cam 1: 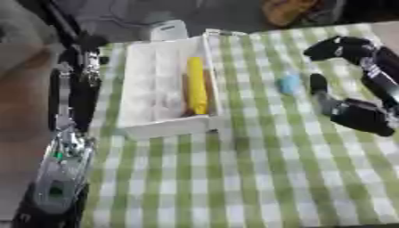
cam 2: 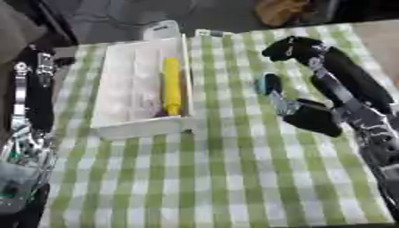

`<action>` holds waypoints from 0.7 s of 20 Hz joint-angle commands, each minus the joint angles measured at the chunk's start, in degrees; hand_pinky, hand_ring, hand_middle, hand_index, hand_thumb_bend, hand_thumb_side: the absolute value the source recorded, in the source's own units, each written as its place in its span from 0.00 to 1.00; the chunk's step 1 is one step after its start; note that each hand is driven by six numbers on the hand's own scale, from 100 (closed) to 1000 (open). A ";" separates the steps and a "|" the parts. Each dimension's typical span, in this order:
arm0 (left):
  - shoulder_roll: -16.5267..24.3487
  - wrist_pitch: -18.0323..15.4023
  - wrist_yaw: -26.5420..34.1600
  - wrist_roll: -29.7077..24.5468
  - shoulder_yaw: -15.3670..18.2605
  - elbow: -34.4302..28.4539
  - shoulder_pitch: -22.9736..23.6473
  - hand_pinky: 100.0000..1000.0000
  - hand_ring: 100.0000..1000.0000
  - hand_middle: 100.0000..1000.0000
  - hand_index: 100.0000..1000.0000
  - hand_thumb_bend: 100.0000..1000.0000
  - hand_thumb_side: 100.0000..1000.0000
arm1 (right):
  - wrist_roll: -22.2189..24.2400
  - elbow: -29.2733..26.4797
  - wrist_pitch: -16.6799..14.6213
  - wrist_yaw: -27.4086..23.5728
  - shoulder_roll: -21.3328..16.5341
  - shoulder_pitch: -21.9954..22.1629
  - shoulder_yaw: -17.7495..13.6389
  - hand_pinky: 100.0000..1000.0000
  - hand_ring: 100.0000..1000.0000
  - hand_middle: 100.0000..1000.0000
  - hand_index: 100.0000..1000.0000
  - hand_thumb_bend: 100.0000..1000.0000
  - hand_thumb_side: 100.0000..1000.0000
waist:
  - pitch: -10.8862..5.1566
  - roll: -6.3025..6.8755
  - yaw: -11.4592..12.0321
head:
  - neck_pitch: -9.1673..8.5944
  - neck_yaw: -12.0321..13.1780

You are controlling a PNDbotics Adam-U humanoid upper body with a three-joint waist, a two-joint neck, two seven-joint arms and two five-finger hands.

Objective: Pick up objects on the table and place them in the box.

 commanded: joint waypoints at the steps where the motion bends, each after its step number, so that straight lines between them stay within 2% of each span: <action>1: 0.51 -0.01 -0.22 0.00 0.23 -1.36 -0.91 0.69 1.00 0.62 0.73 0.00 0.79 | 0.74 -1.36 -0.04 0.72 -0.52 -0.73 -0.66 0.79 0.76 0.71 0.84 0.00 0.00 | -1.55 -0.16 0.09 | -0.11 -0.18; 14: 0.52 -0.02 -0.21 0.01 0.23 -1.38 -0.89 0.69 1.00 0.62 0.73 0.00 0.79 | 1.03 -1.36 0.66 1.47 -0.51 -0.79 -0.69 0.79 0.76 0.70 0.84 0.00 0.00 | -1.51 -0.17 0.01 | -0.11 -0.17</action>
